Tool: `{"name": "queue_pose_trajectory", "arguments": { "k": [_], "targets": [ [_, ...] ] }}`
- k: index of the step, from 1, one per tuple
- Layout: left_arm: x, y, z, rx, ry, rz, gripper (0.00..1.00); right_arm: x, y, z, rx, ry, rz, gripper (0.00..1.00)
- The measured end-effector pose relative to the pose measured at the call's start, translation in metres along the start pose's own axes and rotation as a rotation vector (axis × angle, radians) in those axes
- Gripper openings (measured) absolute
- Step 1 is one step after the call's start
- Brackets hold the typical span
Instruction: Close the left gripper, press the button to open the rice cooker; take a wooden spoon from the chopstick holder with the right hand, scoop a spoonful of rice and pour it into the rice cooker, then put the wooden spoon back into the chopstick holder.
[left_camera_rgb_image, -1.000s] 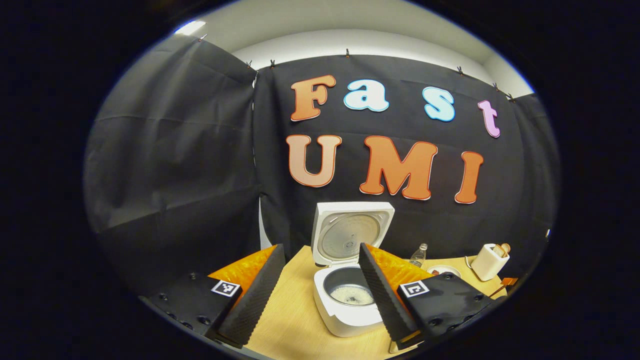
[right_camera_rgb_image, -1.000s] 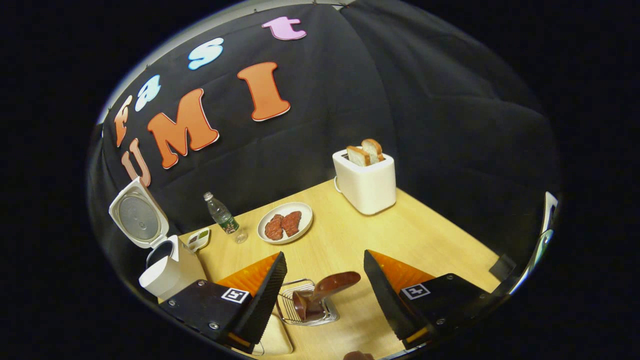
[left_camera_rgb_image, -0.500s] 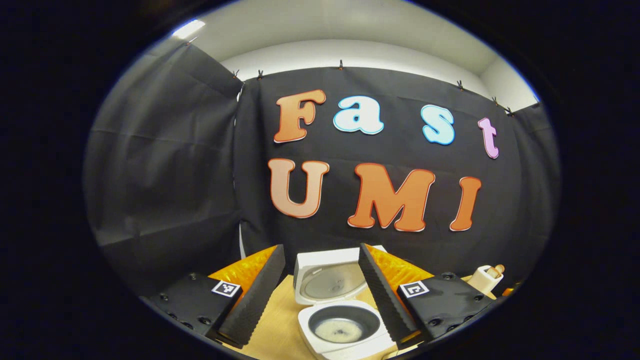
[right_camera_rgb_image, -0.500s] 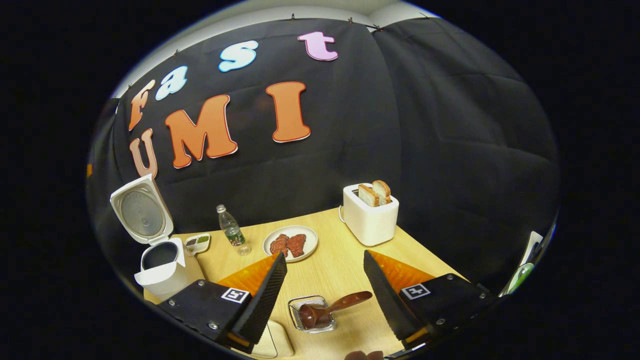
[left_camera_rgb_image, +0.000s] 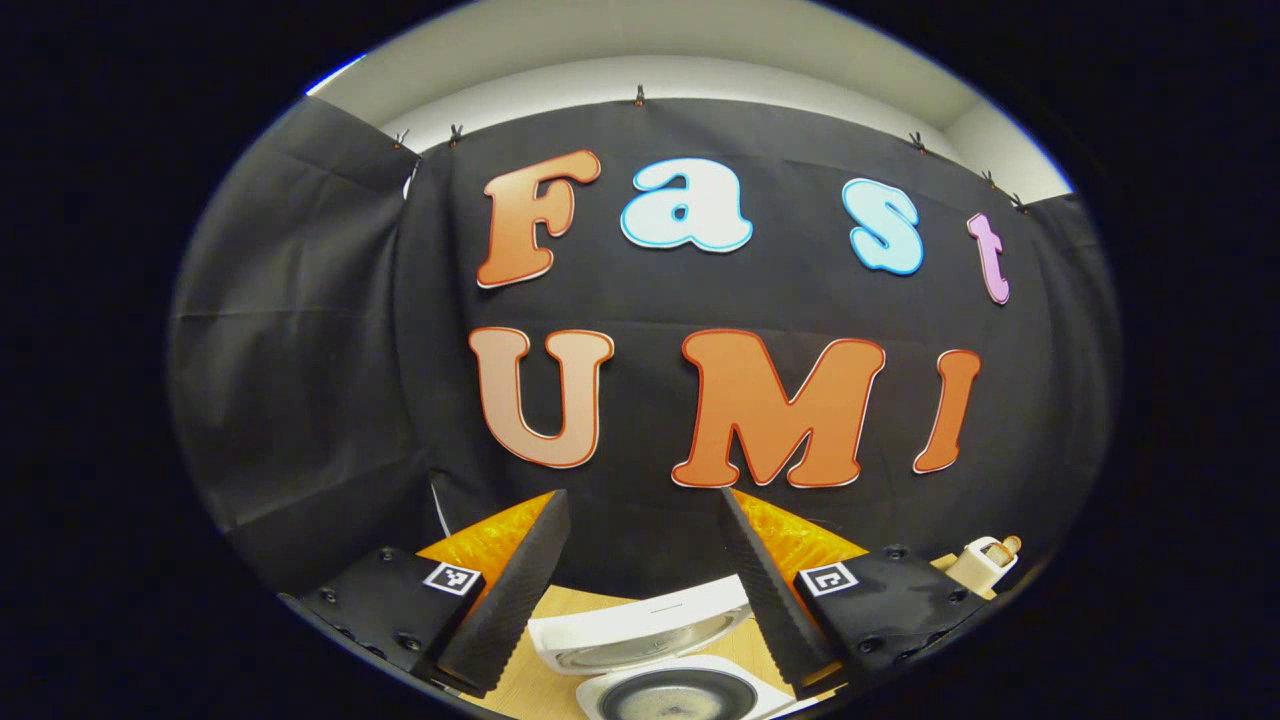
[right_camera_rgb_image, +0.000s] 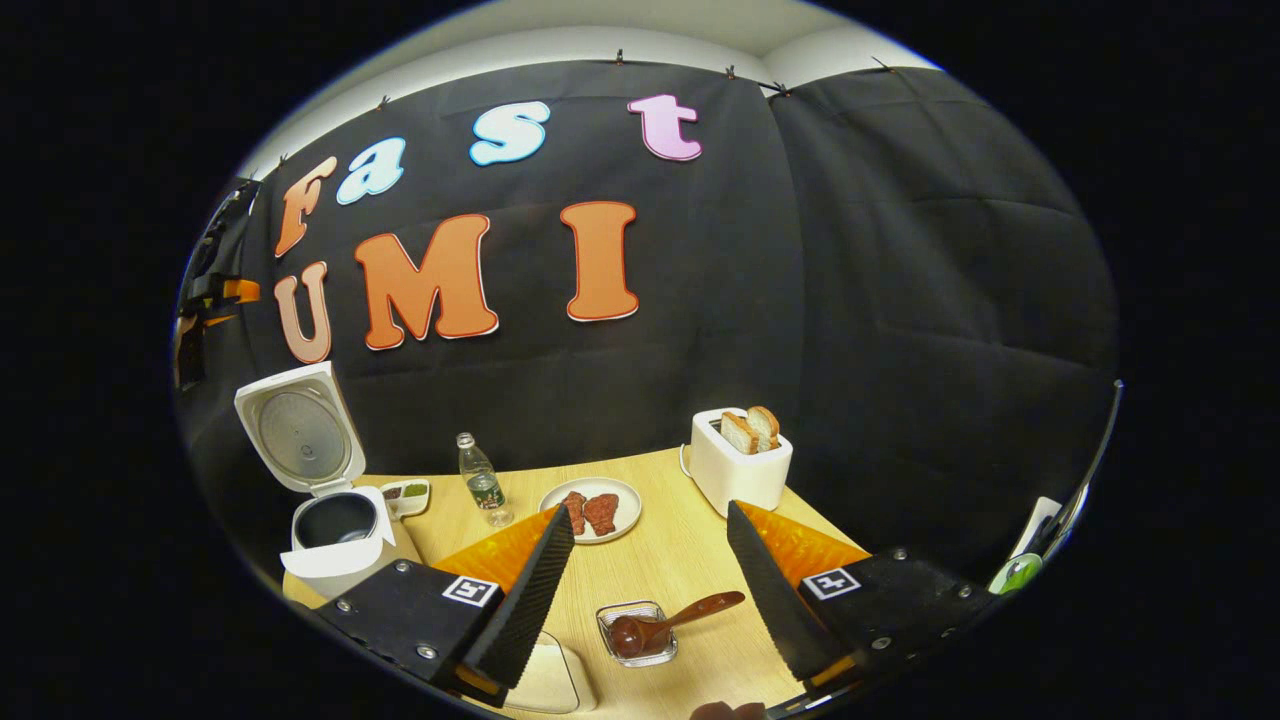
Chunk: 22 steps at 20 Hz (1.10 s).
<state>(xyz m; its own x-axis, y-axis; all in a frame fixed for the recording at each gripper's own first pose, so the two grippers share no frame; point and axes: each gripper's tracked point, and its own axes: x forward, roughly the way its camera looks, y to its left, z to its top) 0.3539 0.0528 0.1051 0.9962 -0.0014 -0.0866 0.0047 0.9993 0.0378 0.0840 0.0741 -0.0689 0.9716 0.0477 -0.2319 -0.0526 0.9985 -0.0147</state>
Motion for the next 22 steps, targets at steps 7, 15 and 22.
{"name": "queue_pose_trajectory", "arguments": {
  "k": [7, 15, 22],
  "targets": [
    [0.069, 0.004, -0.094, -0.039, 0.199, -0.004, 1.0, -0.006, 0.002, 0.0, -0.016, 0.013, -0.004, 0.95],
    [0.048, -0.002, -0.131, -0.034, 0.234, 0.021, 1.0, -0.002, 0.005, -0.007, -0.016, 0.044, 0.044, 0.95],
    [-0.01, -0.031, -0.15, -0.046, 0.249, 0.005, 1.0, 0.0, 0.012, 0.001, -0.017, 0.023, 0.128, 0.95]
  ]
}}
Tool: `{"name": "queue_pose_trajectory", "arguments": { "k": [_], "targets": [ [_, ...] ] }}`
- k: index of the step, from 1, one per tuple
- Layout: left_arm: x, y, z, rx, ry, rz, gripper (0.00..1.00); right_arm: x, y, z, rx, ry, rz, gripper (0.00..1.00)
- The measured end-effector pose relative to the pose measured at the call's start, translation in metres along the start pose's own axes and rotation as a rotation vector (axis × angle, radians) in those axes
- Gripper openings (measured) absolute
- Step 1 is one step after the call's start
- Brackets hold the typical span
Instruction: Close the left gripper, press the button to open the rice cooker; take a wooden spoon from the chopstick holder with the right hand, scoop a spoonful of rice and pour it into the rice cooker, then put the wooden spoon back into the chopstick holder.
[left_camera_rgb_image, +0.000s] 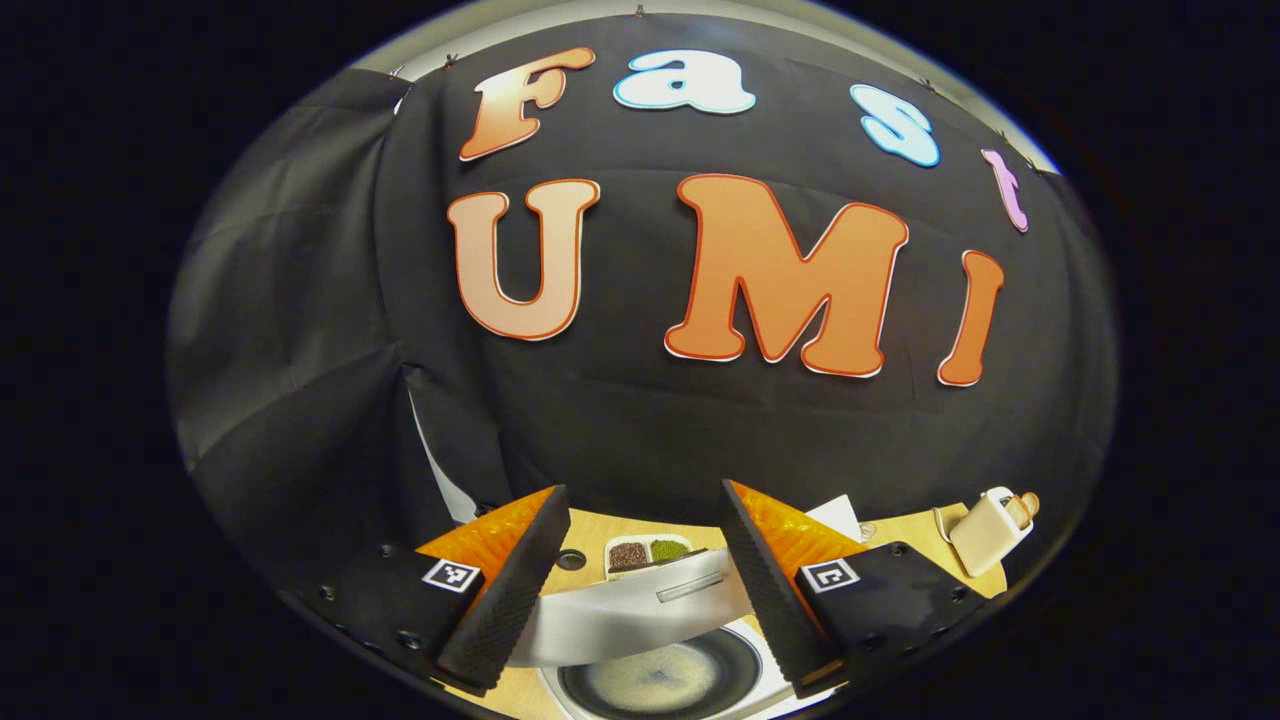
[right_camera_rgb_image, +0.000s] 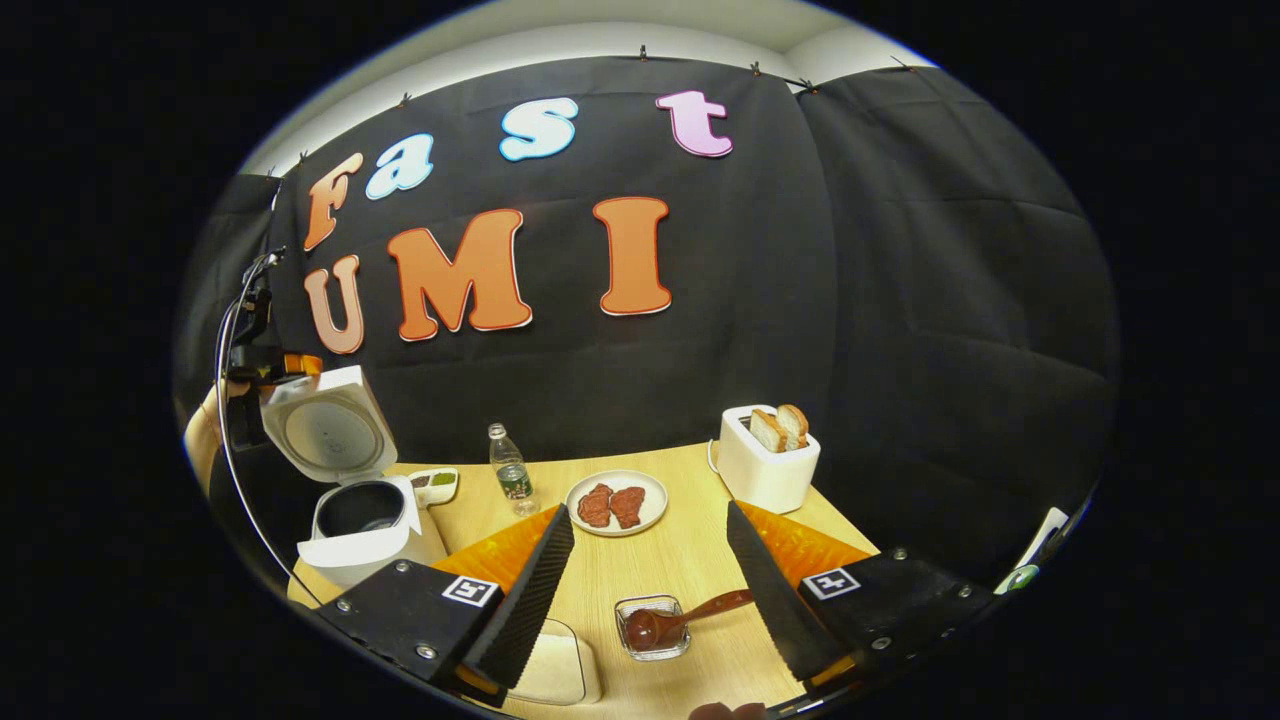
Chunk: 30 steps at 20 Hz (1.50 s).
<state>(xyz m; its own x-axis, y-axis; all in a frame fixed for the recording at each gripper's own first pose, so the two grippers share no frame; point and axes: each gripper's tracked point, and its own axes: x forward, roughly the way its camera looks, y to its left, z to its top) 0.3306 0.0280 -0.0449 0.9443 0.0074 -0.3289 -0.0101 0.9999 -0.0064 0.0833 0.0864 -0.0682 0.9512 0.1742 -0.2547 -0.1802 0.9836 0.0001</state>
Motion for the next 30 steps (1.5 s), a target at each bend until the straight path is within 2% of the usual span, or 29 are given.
{"name": "queue_pose_trajectory", "arguments": {
  "k": [6, 12, 16, 20, 22, 26, 28, 30],
  "targets": [
    [-0.044, -0.028, -0.066, -0.03, 0.048, 0.0, 1.0, 0.0, 0.001, -0.013, 0.007, 0.027, 0.076, 0.95],
    [-0.063, -0.038, -0.147, -0.06, 0.112, 0.051, 1.0, -0.011, -0.017, -0.04, 0.007, 0.08, 0.084, 0.95],
    [-0.062, -0.04, -0.189, 0.013, 0.144, 0.08, 1.0, -0.019, -0.029, -0.051, 0.007, 0.104, 0.07, 0.95],
    [-0.063, -0.036, -0.212, 0.044, 0.167, 0.111, 1.0, -0.022, -0.036, -0.06, 0.006, 0.123, 0.06, 0.95],
    [-0.061, -0.034, -0.211, 0.057, 0.143, 0.109, 1.0, -0.024, -0.038, -0.062, 0.006, 0.13, 0.058, 0.95],
    [-0.061, -0.035, -0.221, 0.084, 0.173, 0.093, 1.0, -0.023, -0.031, -0.069, 0.016, 0.144, 0.073, 0.95],
    [-0.059, -0.037, -0.222, 0.056, 0.166, 0.091, 1.0, -0.022, -0.027, -0.073, 0.018, 0.149, 0.081, 0.95],
    [-0.057, -0.037, -0.217, 0.072, 0.155, 0.092, 1.0, -0.023, -0.025, -0.077, 0.022, 0.156, 0.086, 0.95]
  ]
}}
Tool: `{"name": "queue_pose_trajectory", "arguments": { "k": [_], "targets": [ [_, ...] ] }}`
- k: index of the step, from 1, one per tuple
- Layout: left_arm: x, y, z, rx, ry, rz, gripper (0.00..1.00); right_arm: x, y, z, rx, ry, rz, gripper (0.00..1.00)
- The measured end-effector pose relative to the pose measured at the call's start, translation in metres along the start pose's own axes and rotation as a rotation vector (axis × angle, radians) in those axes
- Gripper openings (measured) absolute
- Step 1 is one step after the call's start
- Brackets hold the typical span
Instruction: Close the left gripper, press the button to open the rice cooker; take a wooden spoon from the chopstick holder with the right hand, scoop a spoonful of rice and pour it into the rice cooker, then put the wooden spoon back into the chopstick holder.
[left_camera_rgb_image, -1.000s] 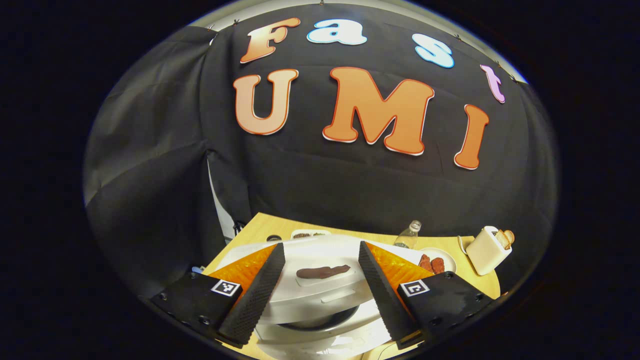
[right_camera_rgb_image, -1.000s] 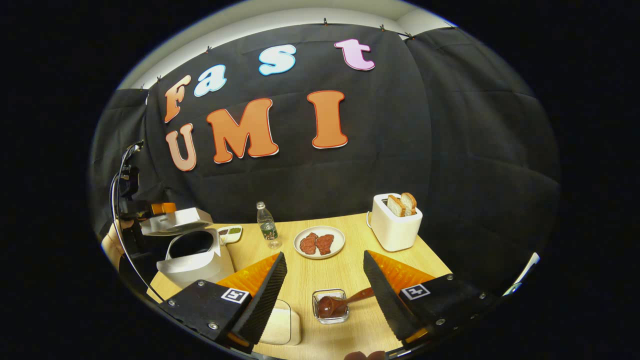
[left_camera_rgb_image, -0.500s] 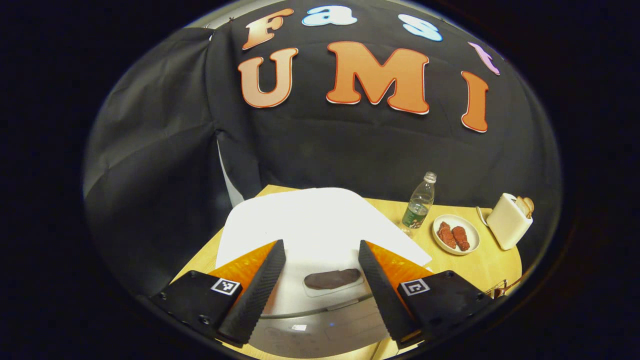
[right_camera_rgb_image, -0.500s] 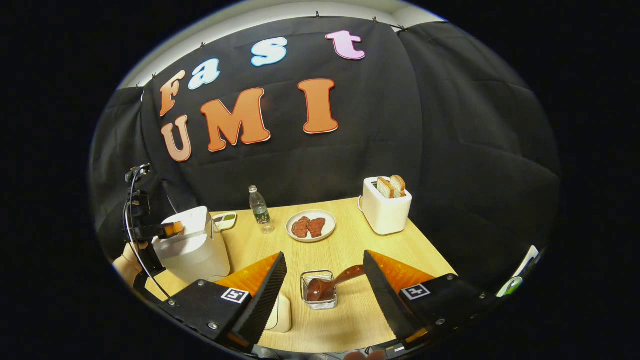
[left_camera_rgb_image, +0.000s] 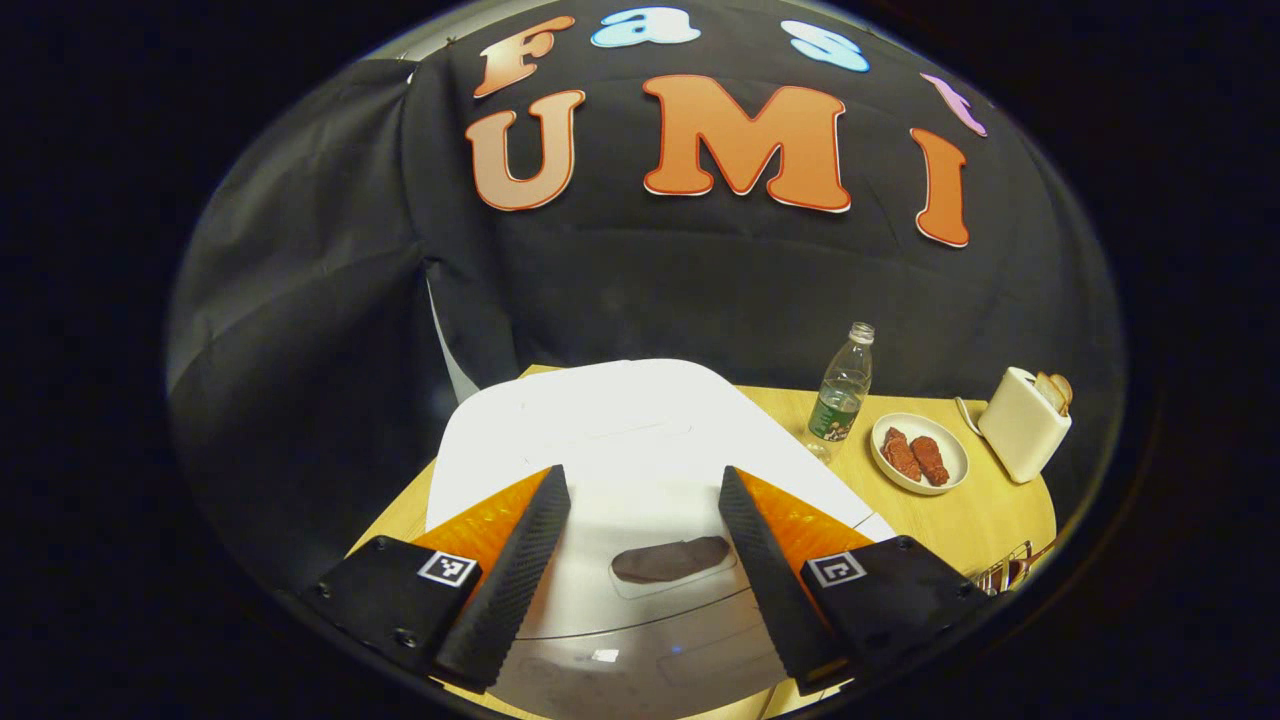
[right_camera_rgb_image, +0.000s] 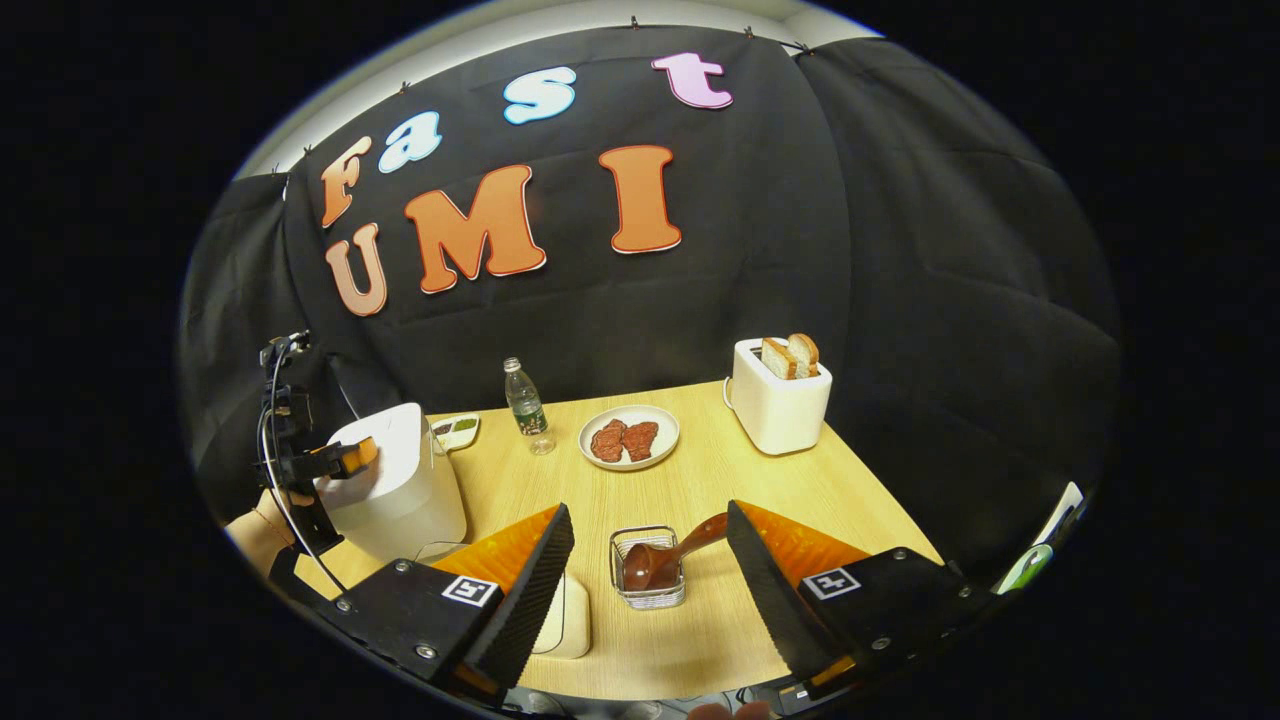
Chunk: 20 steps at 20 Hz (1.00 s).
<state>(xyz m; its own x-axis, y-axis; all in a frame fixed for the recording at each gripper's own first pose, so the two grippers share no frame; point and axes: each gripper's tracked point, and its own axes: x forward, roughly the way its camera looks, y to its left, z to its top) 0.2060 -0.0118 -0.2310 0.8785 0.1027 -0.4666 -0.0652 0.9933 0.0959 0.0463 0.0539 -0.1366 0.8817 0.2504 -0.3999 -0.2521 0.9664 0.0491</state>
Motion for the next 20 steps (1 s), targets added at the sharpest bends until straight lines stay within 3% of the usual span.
{"name": "queue_pose_trajectory", "arguments": {
  "k": [6, 20],
  "targets": [
    [-0.008, 0.003, 0.013, -0.006, 0.027, 0.004, 1.0, 0.0, -0.009, 0.022, -0.021, -0.048, -0.024, 0.95],
    [-0.16, 0.014, 0.196, -0.052, -0.278, -0.104, 1.0, -0.016, 0.0, 0.167, -0.104, -0.31, -0.044, 0.95]
  ]
}}
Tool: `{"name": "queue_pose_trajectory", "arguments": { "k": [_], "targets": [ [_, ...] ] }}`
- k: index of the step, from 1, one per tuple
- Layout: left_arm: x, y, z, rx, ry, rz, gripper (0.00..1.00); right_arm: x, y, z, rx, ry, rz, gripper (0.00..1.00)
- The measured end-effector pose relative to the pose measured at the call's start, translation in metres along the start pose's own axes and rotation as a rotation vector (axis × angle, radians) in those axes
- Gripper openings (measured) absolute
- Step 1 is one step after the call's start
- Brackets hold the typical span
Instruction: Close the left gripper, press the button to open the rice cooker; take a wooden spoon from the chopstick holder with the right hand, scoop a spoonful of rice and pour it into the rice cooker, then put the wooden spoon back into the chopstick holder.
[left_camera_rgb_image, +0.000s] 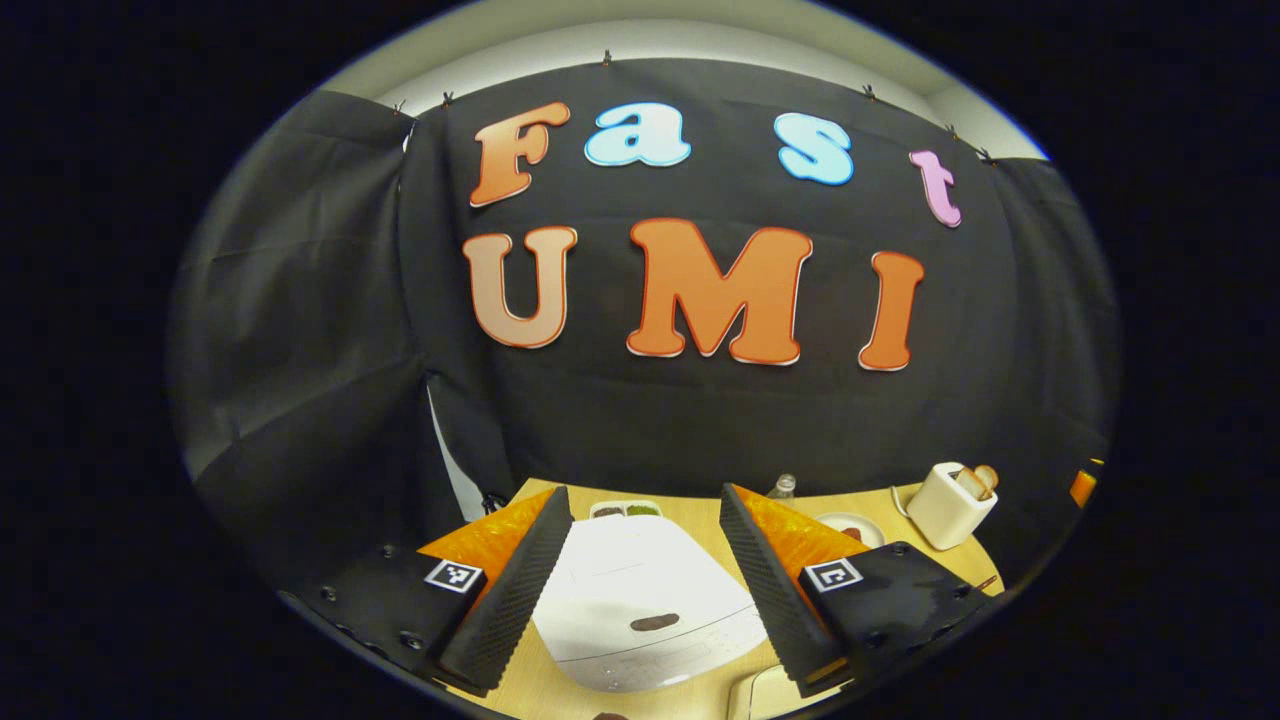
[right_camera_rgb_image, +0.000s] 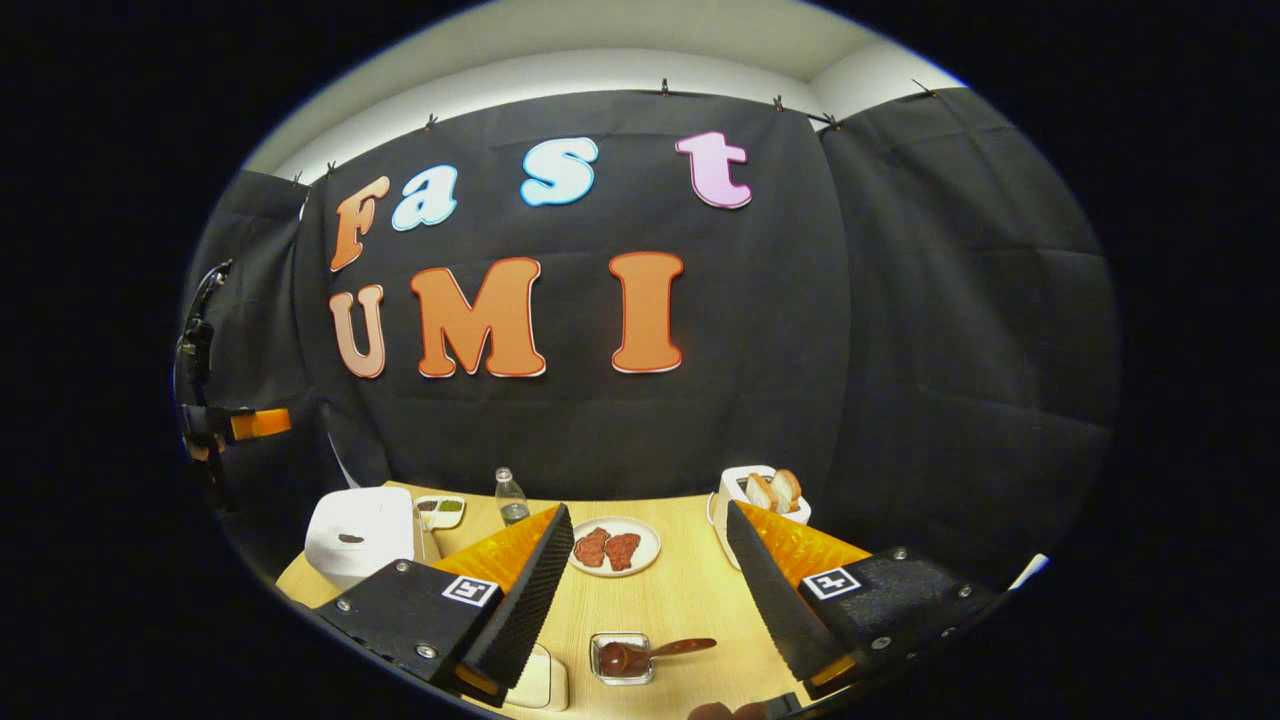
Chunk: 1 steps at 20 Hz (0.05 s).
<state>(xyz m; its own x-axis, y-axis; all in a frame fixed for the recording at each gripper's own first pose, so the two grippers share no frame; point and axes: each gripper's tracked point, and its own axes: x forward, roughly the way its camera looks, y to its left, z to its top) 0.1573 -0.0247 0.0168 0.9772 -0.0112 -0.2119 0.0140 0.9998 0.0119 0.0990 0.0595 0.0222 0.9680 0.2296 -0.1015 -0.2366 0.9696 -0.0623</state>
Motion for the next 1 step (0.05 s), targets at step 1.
{"name": "queue_pose_trajectory", "arguments": {
  "k": [1],
  "targets": [
    [-0.0091, 0.006, 0.0101, 0.004, -0.029, 0.007, 1.0, -0.0012, -0.0001, 0.0085, -0.005, -0.016, -0.002, 0.95]
  ]
}}
